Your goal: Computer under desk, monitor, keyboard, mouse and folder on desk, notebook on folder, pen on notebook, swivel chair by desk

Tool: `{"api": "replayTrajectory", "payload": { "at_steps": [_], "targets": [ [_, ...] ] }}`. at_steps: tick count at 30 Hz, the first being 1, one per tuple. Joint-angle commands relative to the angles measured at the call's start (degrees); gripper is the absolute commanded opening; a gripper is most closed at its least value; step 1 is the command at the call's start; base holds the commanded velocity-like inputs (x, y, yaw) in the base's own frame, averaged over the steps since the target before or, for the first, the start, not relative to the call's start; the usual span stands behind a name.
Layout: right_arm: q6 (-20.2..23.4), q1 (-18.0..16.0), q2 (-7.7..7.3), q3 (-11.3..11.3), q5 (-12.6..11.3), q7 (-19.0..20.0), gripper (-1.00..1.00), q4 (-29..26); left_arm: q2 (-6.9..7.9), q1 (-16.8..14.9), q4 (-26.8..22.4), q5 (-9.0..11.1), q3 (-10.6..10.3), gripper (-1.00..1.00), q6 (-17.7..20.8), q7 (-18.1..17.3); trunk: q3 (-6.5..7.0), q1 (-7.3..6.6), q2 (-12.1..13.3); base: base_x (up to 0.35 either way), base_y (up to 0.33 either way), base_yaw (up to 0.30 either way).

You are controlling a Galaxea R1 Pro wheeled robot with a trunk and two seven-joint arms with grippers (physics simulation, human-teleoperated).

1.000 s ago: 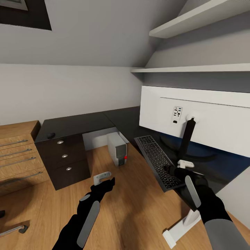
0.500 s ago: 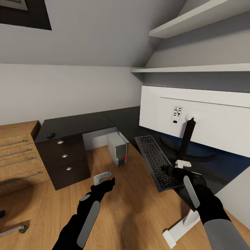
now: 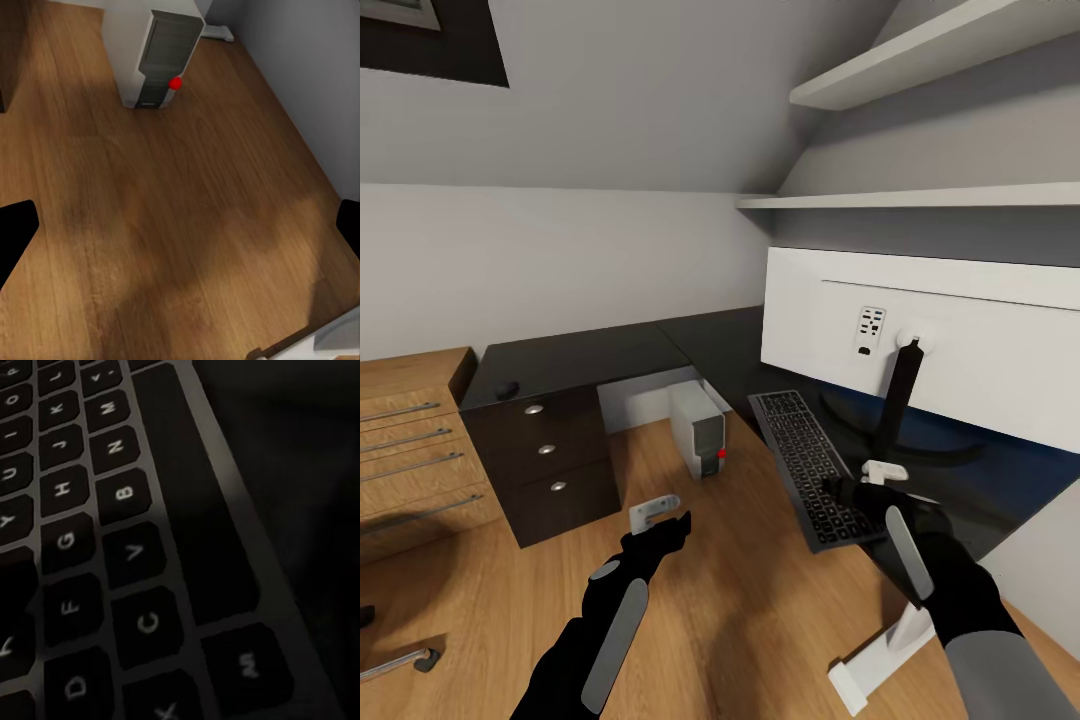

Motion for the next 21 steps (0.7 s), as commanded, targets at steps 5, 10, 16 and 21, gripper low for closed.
{"api": "replayTrajectory", "payload": {
  "at_steps": [5,10,16,21],
  "targets": [
    [0.29,0.00,0.09,0.69,-0.46,0.16,1.00,4.64,0.01,-0.04,-0.08,0.60,-0.09,1.00,0.13,0.53,-0.07,0.00,-0.02,0.000,0.000,0.000],
    [0.29,0.00,0.10,0.87,-0.48,0.17,1.00,4.64,0.01,-0.04,-0.10,0.60,-0.09,1.00,0.13,0.53,-0.07,0.00,-0.02,0.000,0.000,0.000],
    [0.35,0.00,0.10,1.96,-0.55,0.22,1.00,4.64,-0.04,-0.04,-0.08,0.60,-0.17,1.00,0.13,0.53,-0.07,0.00,-0.02,0.000,0.000,0.000],
    [0.37,0.00,0.15,2.25,-0.56,0.24,1.00,4.64,-0.07,-0.04,-0.08,0.60,-0.18,1.00,0.13,0.53,-0.07,0.00,-0.02,0.000,0.000,0.000]
  ]
}}
